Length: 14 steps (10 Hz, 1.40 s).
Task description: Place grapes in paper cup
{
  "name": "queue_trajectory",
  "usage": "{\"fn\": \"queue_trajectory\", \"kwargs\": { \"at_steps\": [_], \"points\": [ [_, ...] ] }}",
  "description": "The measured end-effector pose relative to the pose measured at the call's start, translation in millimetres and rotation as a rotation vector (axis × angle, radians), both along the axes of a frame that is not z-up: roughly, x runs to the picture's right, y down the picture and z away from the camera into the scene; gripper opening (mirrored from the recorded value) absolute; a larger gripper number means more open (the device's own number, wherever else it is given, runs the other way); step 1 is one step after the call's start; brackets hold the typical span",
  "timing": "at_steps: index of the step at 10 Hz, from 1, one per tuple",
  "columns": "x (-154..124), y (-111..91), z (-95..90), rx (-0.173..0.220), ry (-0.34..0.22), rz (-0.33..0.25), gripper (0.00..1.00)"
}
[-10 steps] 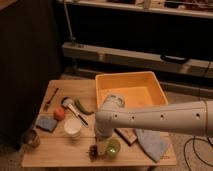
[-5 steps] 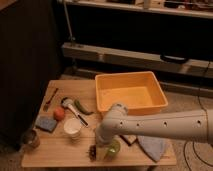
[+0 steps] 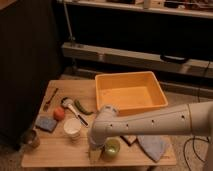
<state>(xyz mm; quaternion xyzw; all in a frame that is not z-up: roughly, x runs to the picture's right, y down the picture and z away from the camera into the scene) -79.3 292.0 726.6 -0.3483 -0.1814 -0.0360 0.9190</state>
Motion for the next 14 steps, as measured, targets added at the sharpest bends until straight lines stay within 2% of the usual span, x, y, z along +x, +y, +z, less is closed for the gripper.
{"fn": "queue_trajectory", "kwargs": {
  "at_steps": [2,5,9,11,12,14],
  "points": [
    [1.8,12.6,8.0,-0.028,-0.02,0.036,0.8],
    [-0.5,20.9,9.6,-0.058,-0.053,0.068,0.78],
    [-8.2,21.5,7.7,-0.077,-0.051,0.057,0.37],
    [-8.9,21.1,7.7,-0.081,-0.057,0.055,0.2],
    [-9.3,19.9,7.4,-0.083,-0.055,0.057,0.08],
    [-9.5,17.9,7.2,-0.089,-0.039,0.061,0.0]
  ]
}}
